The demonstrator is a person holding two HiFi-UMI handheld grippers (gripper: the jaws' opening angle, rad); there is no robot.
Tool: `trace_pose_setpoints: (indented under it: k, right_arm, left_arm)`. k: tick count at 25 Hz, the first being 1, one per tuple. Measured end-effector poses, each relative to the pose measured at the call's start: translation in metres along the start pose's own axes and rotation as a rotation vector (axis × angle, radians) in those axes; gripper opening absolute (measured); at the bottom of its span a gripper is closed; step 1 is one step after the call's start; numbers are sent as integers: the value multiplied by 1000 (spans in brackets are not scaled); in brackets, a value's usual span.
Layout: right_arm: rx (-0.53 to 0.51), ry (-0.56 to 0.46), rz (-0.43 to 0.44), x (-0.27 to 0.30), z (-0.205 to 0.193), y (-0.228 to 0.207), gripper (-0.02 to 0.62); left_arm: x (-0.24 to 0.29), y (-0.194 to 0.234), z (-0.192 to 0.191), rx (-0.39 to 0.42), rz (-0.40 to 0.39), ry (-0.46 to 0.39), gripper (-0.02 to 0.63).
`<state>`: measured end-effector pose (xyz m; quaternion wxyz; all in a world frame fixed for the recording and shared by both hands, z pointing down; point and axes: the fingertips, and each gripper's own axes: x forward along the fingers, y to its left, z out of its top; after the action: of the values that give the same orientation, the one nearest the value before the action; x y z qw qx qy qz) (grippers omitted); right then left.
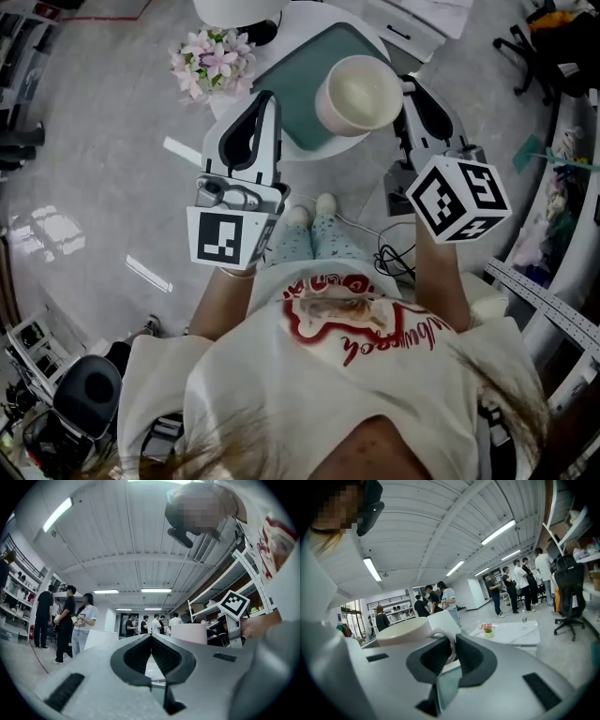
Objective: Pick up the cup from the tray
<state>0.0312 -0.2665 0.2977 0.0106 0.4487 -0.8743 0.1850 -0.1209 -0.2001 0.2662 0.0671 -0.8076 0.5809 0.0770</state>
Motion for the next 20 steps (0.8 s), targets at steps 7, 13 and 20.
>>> trace_pose_setpoints:
  k: [7, 13, 20]
  right_arm:
    - [-32, -18, -44, -60, -23, 31, 46]
    - [-29, -56, -105, -150, -54, 83, 44]
    - [3, -60, -128, -228, -78, 136, 44]
  left_arm:
    - [-68, -25, 14, 22, -39, -2, 14]
    - [-146, -65, 41, 7, -116, -20, 14]
    - [-230, -99, 63, -39, -162, 2, 14]
